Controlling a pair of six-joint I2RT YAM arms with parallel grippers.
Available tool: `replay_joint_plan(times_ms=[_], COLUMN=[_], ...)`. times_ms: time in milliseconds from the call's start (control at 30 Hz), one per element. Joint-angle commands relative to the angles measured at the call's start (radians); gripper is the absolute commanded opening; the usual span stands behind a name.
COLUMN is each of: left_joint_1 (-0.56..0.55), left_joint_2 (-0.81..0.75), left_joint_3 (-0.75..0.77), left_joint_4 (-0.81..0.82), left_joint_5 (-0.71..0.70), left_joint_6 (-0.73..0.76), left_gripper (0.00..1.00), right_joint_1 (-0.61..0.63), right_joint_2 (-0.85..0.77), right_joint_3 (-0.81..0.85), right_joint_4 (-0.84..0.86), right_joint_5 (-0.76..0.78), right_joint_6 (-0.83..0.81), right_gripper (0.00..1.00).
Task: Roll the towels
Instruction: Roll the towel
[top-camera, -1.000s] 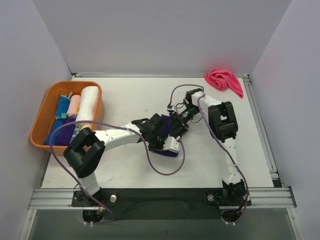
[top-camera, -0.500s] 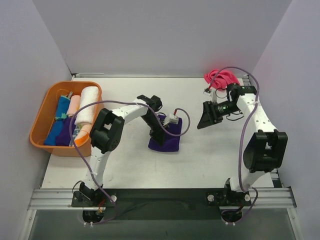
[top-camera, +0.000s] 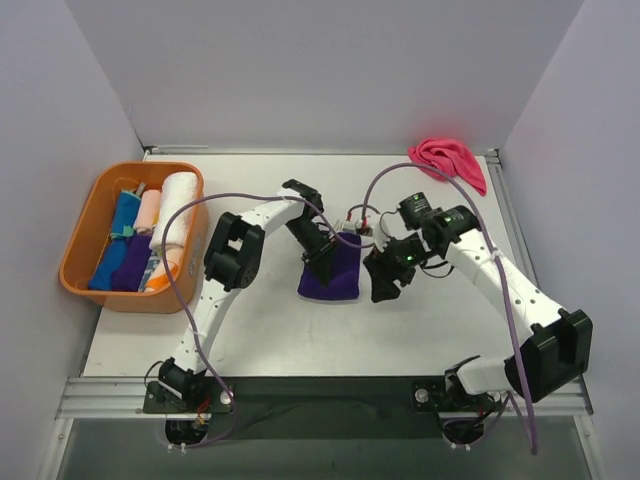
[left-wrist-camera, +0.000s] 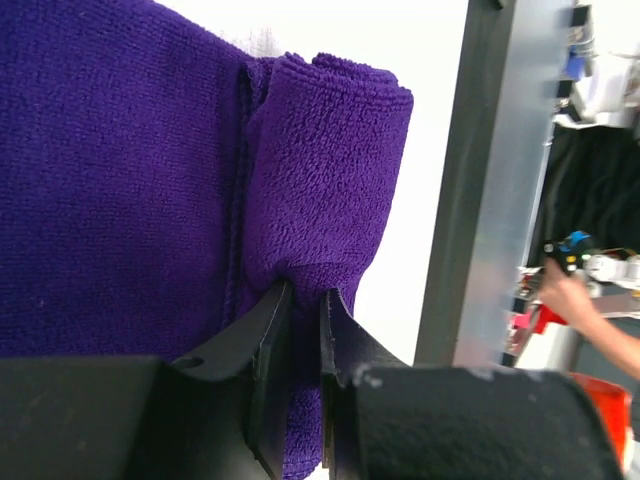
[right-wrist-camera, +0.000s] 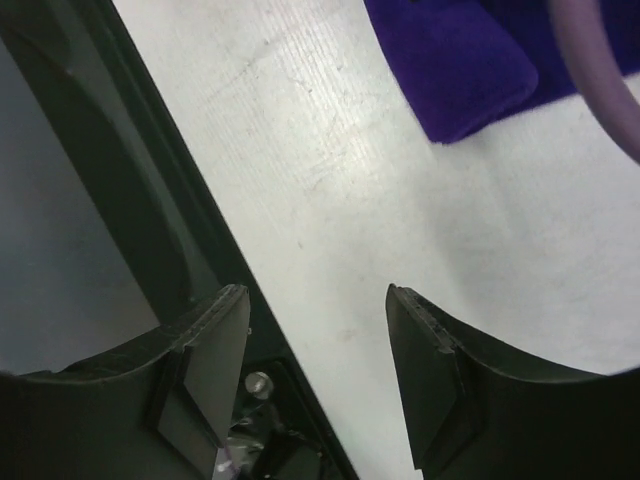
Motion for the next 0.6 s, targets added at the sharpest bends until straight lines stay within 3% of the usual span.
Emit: replay_joint_plan(times_ms=[0, 67, 200, 300, 567], left_joint_1=[0.006, 0.006, 0.011, 0.012, 0.012], left_joint_2=[0.122, 0.171, 0.194, 0.188, 0.182], left_joint_3=[0.047, 0.109, 0.138, 0.135, 0.121], left_joint_4=[-0.006, -0.081, -0.109, -0.109, -0.109], left_joint_5=[-0.162, -0.146, -0.142, -0.141, -0.138], left_joint_6=[0.077, 0.115, 0.115, 0.126, 0.135], left_gripper=[0.12, 0.14, 0.17, 0.17, 0.18], right_joint_1=[0.095, 0.161, 0.304, 0.398, 0.413], right_joint_2=[-0.011, 0.005, 0.047, 0.128, 0.237], right_joint_3=[-0.011, -0.011, -0.063, -0.097, -0.243], right_joint_4=[0.129, 0.174, 0.362, 0.485, 0.76], right_joint_5=[0.183, 0.214, 0.422, 0.58, 0.599], right_joint_6=[0.049, 0.056, 0.014, -0.062, -0.18], right_gripper=[0.58, 0.63, 0.73, 0.73, 0.74])
